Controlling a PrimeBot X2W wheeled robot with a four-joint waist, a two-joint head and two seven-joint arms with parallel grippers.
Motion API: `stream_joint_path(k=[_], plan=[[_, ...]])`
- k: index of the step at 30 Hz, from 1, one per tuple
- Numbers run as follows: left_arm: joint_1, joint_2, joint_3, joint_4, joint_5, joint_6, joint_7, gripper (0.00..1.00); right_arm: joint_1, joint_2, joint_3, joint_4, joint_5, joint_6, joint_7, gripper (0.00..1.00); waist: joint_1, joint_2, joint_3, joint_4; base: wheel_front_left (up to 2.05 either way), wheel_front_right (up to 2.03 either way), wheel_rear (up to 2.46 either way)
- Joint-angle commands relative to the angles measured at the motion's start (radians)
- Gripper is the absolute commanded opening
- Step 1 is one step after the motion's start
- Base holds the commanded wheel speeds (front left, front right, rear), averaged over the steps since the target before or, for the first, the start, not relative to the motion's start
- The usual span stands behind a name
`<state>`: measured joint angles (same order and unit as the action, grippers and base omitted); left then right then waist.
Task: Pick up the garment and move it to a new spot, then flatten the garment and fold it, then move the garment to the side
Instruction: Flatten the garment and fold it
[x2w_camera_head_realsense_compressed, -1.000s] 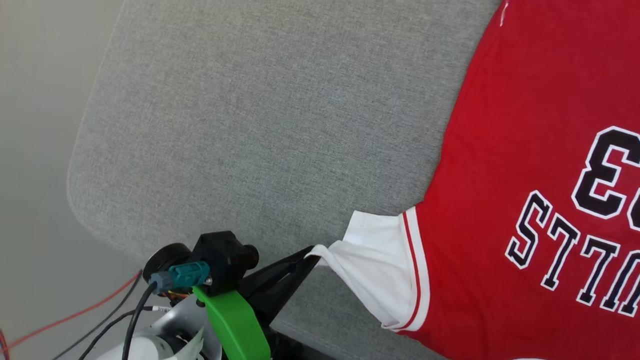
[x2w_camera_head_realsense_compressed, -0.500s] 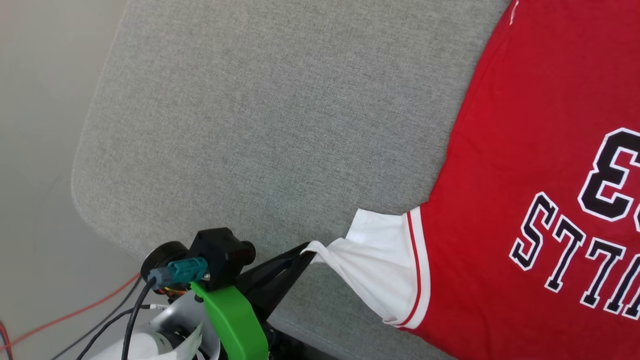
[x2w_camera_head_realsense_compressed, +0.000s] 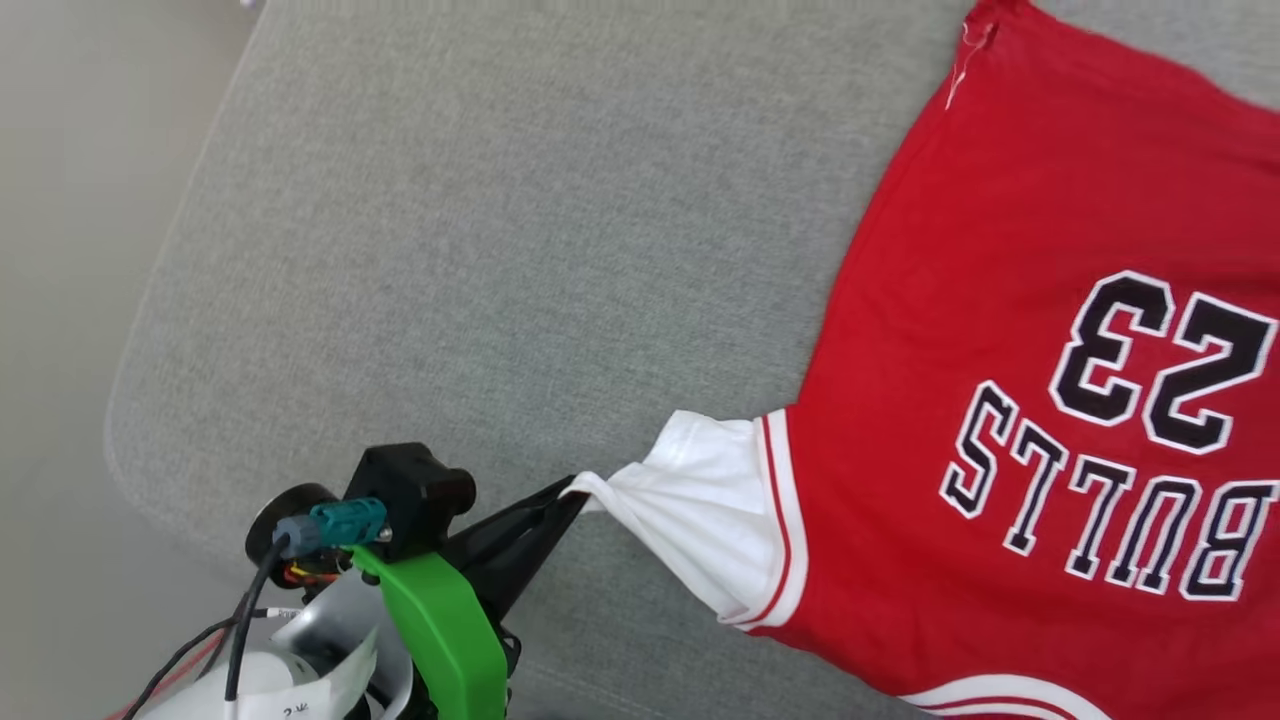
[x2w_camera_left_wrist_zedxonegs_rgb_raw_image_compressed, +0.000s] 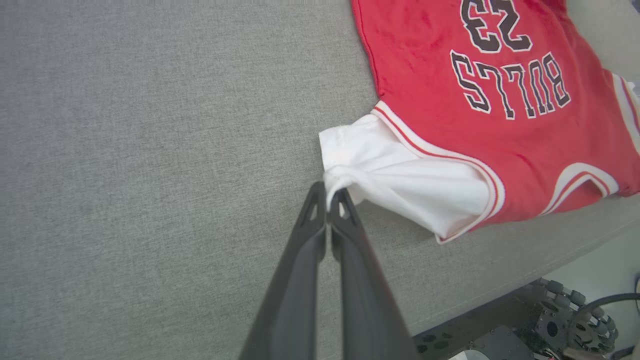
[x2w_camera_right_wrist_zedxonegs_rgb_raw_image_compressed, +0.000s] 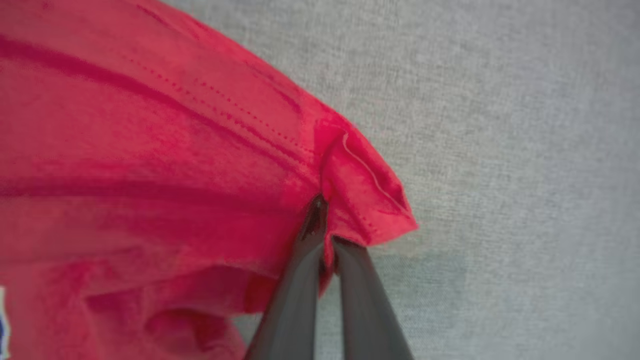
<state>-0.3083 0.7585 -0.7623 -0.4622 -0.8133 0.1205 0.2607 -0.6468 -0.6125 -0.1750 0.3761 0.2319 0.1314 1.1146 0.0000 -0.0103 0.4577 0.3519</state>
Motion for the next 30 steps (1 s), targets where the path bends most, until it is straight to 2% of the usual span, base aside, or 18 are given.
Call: stream_joint_path(k=[1, 6, 13, 21, 30], plan=[[0.014, 0.006, 0.008, 0.008, -0.024, 0.008, -0.002, 0.0, 0.083, 0.015, 0.002, 0.032, -0.002, -0.001, -0.007, 0.0, 0.0, 0.0103, -0.099, -0.09, 0.0, 0.0, 0.0], [0.046, 0.007, 0.006, 0.039, -0.052, 0.009, -0.012, 0.0, 0.204, 0.072, -0.046, 0.036, 0.016, -0.001, -0.059, 0.0, 0.0, 0.0103, -0.183, -0.154, 0.0, 0.0, 0.0], [0.087, 0.013, 0.014, 0.073, -0.062, 0.025, -0.044, 0.0, 0.353, 0.117, -0.08, -0.015, 0.047, -0.001, -0.097, 0.0, 0.0, 0.0103, -0.285, -0.231, 0.0, 0.0, 0.0], [0.109, -0.038, 0.016, 0.134, -0.058, 0.033, -0.12, 0.0, 0.555, 0.148, -0.15, -0.178, 0.099, -0.001, -0.114, 0.0, 0.0, 0.0103, -0.345, -0.284, 0.0, 0.0, 0.0], [0.119, -0.093, 0.033, 0.219, -0.06, 0.057, -0.188, 0.0, 0.769, 0.272, -0.23, -0.366, 0.12, -0.001, -0.112, 0.0, 0.0, 0.0103, -0.376, -0.323, 0.0, 0.0, 0.0]])
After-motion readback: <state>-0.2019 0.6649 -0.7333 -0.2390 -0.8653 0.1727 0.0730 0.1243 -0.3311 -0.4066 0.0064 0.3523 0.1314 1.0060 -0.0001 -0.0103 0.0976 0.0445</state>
